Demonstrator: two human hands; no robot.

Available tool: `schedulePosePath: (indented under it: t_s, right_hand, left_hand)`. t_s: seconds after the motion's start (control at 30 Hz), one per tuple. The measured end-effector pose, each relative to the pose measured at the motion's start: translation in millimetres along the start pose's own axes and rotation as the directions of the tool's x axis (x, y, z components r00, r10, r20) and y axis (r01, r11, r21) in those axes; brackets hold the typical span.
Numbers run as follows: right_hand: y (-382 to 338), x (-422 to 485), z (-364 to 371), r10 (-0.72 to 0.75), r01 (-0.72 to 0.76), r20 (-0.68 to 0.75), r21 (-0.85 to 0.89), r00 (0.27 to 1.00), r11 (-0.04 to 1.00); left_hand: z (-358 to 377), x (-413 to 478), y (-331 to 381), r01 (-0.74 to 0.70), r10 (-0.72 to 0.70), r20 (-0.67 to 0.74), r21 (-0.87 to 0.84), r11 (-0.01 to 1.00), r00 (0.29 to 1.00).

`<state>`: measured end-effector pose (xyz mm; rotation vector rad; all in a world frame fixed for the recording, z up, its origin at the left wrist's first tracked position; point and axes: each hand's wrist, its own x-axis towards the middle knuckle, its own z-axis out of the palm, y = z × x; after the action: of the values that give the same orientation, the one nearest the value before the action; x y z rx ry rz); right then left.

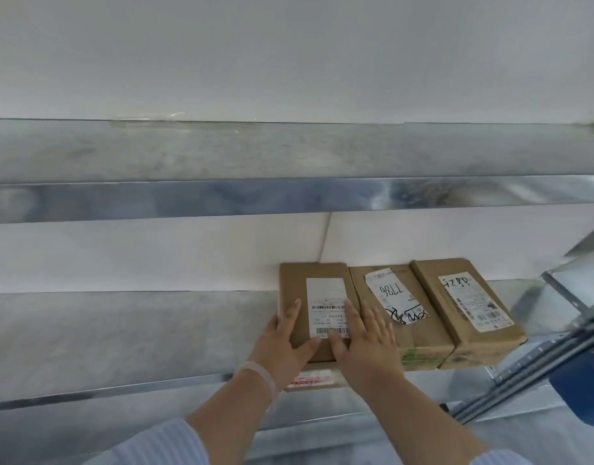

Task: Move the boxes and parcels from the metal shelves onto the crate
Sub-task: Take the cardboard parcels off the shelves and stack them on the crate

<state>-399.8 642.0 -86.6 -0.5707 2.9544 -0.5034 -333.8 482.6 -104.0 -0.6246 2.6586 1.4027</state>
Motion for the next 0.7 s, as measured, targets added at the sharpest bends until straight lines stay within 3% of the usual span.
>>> schedulePosePath:
  t_s: [0.13, 0.43, 0.7]
  right_hand:
    - [-8.1, -4.3, 0.8, -0.023, 0.023, 0.000, 0.047, 1.000, 0.999]
    - [-61.4, -19.0, 2.2, -0.202, 0.171, 0.104, 0.251, 0.974, 0.953]
    - [-146.5, -63.0, 27.1, -0.500, 0.384, 0.189, 0.436, 0.845, 0.814]
  left_hand:
    - [-2.9, -8.4, -5.1, -0.050, 0.043, -0.047, -0.163, 0.985, 0.998]
    - [-45.5, -65.5, -31.4, -0.061, -0.006, -0.303, -0.211, 0.976, 0.953]
    - [-90.2, -164.8, -76.7, 0.014, -0.142, -0.558, -0.227, 0.974, 0.818]
